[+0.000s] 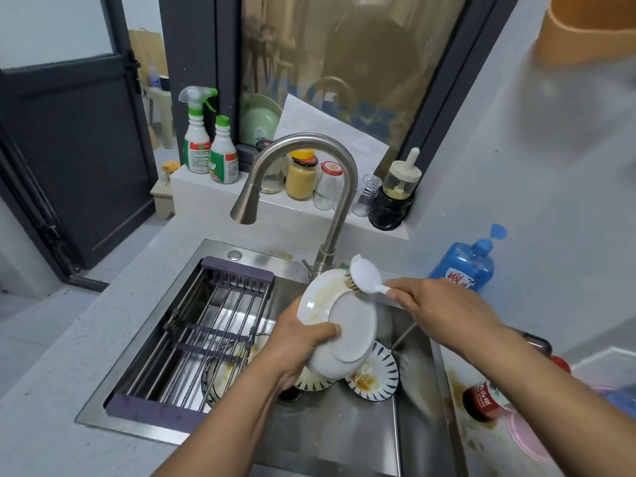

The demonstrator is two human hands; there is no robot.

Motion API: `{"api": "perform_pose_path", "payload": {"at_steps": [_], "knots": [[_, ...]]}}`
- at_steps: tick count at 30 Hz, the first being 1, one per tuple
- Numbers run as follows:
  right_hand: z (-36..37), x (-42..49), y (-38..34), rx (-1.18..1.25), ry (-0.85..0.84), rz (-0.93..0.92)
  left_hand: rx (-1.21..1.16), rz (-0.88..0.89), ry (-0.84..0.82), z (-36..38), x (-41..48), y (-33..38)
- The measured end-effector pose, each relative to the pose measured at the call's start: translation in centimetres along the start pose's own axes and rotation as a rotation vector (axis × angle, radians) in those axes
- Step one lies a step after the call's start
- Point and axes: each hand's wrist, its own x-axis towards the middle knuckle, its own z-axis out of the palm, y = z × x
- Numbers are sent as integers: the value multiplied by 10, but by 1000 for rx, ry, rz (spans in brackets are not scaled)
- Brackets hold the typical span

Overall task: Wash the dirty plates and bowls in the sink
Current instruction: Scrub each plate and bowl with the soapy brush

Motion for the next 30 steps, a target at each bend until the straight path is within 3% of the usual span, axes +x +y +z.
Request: {"api": "perform_pose_path", "payload": {"at_steps": [5,8,12,14,18,20,26,30], "knots": [[-2,-9,-34,-175,-36,-207,266,68,-17,1,-1,1],[-3,-1,-34,-193,-39,-198,364,96,-32,-5,-4,1],[-12,13,-7,-29,-128,-67,392,106,-46,-15,-7,4],[-17,9,-9,-25,-138,-97,407,111,-62,-13,-7,5],[-14,-11,-42,-272,-70,-258,363,91,-50,-8,-8,3],[-8,-15,-50,-312,-25,-255,273,75,-24,-8,-8,1],[5,3,9,134,-103,12,33,40,27,-15,-12,2],[6,-3,23,234,-131,18,-35,27,31,-19,-12,5]]}}
